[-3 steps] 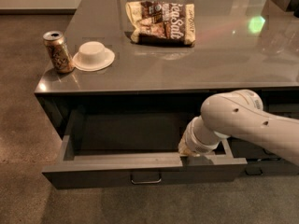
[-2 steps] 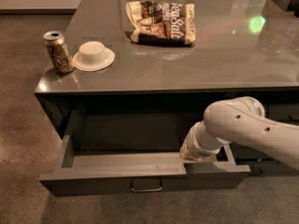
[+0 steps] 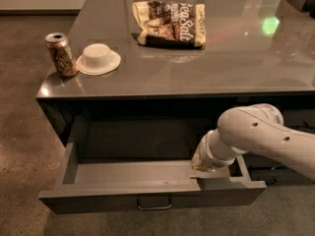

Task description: Open top drawer

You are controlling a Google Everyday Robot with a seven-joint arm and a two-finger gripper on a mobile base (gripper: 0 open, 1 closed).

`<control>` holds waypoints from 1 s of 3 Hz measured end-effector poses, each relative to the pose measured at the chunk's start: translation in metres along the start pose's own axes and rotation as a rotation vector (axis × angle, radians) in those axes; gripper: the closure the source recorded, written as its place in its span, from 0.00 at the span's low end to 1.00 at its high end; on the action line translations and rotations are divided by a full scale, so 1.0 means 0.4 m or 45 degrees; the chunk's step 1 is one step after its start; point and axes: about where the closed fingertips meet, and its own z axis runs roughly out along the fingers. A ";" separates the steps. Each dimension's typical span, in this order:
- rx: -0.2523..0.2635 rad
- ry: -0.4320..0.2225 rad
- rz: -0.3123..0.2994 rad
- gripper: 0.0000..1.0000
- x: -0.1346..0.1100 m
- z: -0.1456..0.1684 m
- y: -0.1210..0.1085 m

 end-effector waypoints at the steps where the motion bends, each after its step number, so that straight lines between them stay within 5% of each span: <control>1: -0.047 0.038 -0.030 0.12 0.008 -0.020 0.026; 2: -0.082 0.064 -0.037 0.00 0.019 -0.040 0.047; 3: -0.084 0.065 -0.035 0.00 0.024 -0.066 0.068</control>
Offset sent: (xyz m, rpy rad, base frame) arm -0.0464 -0.0185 0.0185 -0.0786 0.1205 0.0542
